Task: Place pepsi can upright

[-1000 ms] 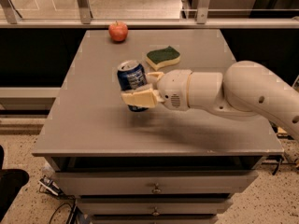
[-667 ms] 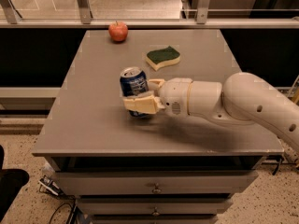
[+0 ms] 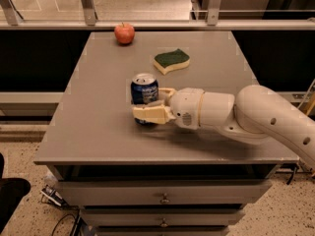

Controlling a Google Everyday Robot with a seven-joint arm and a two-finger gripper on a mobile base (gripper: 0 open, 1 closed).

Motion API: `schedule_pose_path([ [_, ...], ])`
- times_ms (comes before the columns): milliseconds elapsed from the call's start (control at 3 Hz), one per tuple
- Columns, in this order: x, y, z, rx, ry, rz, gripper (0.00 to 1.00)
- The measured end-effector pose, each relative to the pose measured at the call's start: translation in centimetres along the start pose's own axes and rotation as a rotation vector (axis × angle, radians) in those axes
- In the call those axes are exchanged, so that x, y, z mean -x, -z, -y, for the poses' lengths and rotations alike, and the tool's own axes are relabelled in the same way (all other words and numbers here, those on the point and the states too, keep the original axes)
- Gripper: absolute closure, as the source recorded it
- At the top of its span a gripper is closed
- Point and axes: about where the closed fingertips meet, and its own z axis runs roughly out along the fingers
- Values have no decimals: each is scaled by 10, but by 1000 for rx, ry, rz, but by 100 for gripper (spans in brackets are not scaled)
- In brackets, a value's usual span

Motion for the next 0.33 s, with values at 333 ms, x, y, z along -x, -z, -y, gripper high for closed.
schedule_pose_path([
  [333, 0, 0, 0, 0, 0, 0, 59],
])
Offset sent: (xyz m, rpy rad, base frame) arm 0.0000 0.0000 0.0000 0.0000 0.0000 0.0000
